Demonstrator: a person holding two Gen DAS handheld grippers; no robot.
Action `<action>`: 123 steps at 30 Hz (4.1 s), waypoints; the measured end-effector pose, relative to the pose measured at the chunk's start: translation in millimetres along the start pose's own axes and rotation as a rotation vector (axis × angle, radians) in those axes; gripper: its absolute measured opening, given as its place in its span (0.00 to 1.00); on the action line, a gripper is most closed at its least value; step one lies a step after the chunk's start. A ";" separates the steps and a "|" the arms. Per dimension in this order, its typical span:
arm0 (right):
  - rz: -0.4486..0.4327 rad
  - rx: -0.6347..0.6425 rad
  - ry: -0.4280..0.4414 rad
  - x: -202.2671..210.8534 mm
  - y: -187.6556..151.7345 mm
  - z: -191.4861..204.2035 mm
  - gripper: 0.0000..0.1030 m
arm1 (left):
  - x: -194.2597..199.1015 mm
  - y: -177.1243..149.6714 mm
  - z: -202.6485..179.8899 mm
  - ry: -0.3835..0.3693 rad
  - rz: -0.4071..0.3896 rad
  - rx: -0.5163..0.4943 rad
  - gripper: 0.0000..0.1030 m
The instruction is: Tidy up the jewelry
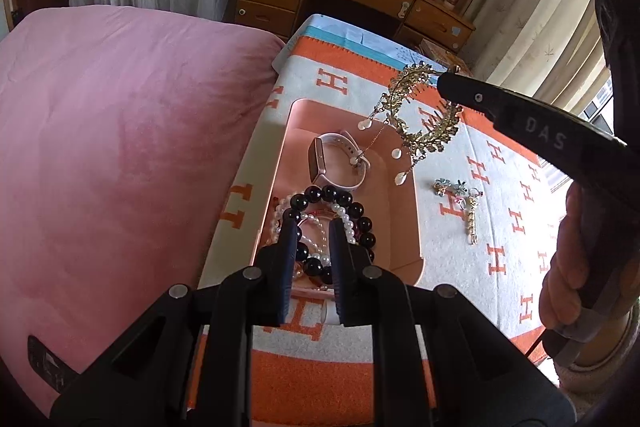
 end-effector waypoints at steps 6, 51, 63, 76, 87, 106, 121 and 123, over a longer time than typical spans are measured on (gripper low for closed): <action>0.008 0.011 -0.115 -25.1 -1.9 0.7 0.04 | -2.0 -2.2 -0.6 -0.001 0.000 -0.009 0.13; 0.029 0.033 0.014 -2.7 -72.6 -12.2 0.30 | 12.6 -1.3 0.0 0.021 -0.042 -0.001 0.13; 0.032 -0.112 0.035 21.5 -115.7 -73.9 0.30 | -1.4 19.1 -19.5 0.094 -0.053 -0.045 0.13; 0.043 -0.191 0.062 30.4 -143.1 -118.7 0.30 | -57.7 55.2 -36.4 0.176 -0.002 -0.048 0.13; 0.062 -0.207 0.083 19.6 -142.6 -117.9 0.30 | -78.4 39.7 -18.2 0.222 0.065 -0.026 0.13; 0.083 -0.262 0.085 18.1 -166.7 -134.8 0.30 | -43.5 17.4 -60.9 0.178 0.027 -0.089 0.13; 0.071 -0.316 0.087 32.4 -188.6 -155.2 0.30 | -25.5 -6.3 -134.6 0.124 0.021 -0.235 0.13; 0.073 -0.327 0.086 33.6 -191.7 -159.7 0.30 | -27.2 -8.4 -141.0 0.117 0.028 -0.244 0.13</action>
Point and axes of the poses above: each gripper's, at about its wrist camera, not at the fingertips, and x roughly against the way its jaws point, z to its left, y to its top, the point moved 10 cm from there along -x, roughly the way its jaws point, and after that the axes turned 12 degrees about z, right-handed, at the moved point
